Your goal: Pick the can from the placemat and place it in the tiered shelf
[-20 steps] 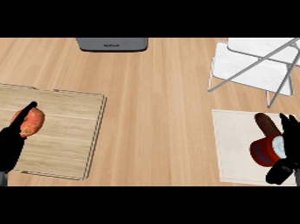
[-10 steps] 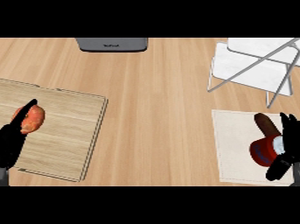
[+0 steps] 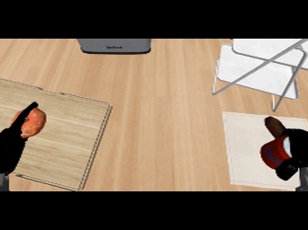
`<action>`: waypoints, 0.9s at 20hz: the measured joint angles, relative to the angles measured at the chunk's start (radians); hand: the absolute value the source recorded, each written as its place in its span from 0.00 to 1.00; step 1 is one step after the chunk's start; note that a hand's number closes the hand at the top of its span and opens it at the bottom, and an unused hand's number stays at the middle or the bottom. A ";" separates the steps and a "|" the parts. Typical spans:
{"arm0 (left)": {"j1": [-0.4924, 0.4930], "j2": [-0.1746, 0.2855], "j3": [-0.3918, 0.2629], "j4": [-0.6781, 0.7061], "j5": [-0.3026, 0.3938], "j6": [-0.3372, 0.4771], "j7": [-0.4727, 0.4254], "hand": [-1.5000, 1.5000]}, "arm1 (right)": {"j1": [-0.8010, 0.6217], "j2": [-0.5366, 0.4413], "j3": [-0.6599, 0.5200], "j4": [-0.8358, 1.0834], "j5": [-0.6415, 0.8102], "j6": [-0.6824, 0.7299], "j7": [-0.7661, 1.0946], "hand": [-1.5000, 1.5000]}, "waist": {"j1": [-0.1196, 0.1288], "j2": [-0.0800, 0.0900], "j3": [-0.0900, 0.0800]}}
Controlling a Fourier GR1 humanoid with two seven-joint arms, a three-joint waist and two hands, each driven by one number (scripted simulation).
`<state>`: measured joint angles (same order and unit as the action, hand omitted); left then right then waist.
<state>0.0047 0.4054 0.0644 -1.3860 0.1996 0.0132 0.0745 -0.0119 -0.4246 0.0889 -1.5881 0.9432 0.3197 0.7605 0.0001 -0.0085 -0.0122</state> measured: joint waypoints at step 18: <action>0.011 -0.047 0.048 -0.003 -0.054 -0.037 -0.001 0.50 | -0.030 0.034 0.055 -0.165 0.146 -0.025 -0.076 1.00 | 0.002 0.007 0.011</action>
<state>0.0154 0.3581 0.1126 -1.3892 0.1455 -0.0233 0.0732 -0.0421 -0.3907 0.1436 -1.7531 1.0890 0.2951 0.6846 0.0018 -0.0012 -0.0016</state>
